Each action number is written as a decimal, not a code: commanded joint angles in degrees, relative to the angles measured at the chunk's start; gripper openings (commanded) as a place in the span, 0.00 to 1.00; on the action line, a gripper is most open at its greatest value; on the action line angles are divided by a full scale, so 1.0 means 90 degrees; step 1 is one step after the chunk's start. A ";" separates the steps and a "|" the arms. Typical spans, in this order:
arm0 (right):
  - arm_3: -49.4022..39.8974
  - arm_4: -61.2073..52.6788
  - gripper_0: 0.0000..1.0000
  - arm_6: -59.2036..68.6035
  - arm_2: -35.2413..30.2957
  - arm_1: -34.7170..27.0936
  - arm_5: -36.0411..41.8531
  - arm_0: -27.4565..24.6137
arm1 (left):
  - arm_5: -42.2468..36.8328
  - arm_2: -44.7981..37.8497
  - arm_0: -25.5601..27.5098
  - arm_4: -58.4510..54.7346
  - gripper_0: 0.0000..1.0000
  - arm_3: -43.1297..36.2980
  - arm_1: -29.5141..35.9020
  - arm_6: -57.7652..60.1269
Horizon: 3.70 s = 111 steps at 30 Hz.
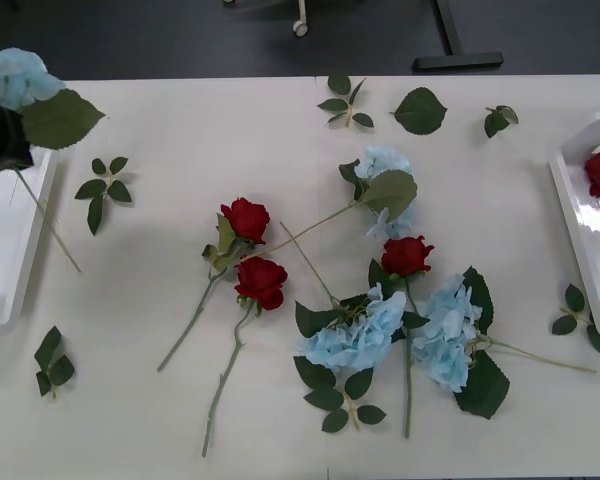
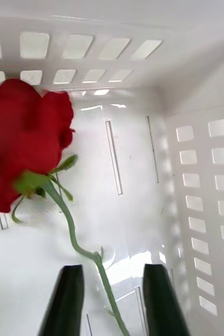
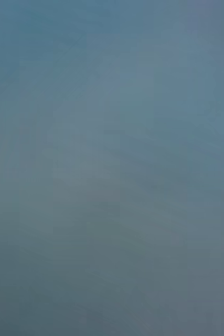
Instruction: Place the red flowers into the right box and the blue flowers into the left box. If a person shows an open palm, hand one flower to the person first, then continue sorting.
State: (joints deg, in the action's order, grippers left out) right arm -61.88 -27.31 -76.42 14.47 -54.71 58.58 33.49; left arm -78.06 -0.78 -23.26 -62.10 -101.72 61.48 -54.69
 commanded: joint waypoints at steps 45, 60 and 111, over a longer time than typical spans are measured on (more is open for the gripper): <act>-0.2597 -0.5608 0.97 -0.8667 -0.0055 -0.1431 0.1362 -0.0665 | 0.0802 -0.0001 -0.0023 0.3316 1.00 0.2425 0.0835 -0.5223; -0.2607 -0.7308 1.00 -0.8731 -0.0055 -0.2437 0.0200 -0.2384 | -0.1180 -0.1339 -0.0003 0.0338 1.00 0.1370 0.0845 -0.4568; -0.5204 -0.6341 1.00 -0.8731 0.0072 -0.2300 -0.3579 -0.5909 | -0.0643 0.2382 0.0329 0.4498 1.00 -0.0983 -0.3462 -0.2430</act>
State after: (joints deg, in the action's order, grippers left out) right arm -107.00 -86.91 -153.07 14.63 -75.84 27.92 -17.57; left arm -85.22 19.48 -17.42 -21.81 -113.17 32.75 -75.09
